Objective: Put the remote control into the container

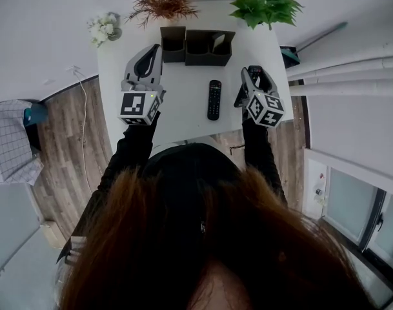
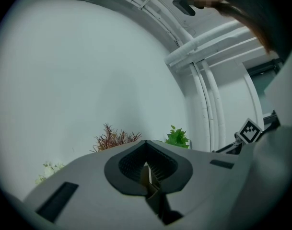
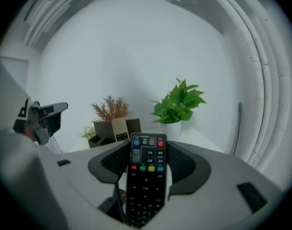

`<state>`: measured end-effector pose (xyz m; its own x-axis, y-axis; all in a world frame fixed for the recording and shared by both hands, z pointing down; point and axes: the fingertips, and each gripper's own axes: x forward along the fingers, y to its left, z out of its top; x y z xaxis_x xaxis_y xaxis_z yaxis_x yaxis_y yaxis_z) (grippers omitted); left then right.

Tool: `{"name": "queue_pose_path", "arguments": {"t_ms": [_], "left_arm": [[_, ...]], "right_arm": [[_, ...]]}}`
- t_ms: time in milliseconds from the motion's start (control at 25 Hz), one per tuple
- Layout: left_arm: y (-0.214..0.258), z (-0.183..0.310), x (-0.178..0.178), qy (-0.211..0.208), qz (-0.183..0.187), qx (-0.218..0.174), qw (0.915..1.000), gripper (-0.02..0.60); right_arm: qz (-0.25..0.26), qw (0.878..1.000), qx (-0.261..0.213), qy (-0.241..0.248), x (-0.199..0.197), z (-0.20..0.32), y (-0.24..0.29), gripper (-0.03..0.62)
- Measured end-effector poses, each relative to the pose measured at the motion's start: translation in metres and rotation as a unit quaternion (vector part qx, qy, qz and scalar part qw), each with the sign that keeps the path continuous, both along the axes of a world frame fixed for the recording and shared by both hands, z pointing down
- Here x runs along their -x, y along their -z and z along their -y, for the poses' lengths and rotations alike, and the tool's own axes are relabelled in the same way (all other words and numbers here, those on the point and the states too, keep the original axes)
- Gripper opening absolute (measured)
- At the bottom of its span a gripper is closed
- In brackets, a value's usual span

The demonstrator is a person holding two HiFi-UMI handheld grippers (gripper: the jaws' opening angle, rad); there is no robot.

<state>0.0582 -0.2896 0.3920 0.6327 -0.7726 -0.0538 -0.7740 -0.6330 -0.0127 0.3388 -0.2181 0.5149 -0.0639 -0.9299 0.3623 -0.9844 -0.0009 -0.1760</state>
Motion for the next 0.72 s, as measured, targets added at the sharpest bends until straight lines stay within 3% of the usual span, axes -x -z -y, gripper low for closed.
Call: {"name": "queue_pose_path", "arguments": {"t_ms": [320,720], "left_arm": [[0.005,0.000,0.004,0.000,-0.009,-0.004,1.0000,0.009],[0.003,0.006,0.024,0.023,-0.013,-0.001,0.9997,0.009]], "right_arm": [[-0.031,0.992,-0.118,0.013,0.019,0.007,0.084,0.244],[-0.034,0.987,-0.149,0.040,0.044,0.025,0.109,0.244]]}}
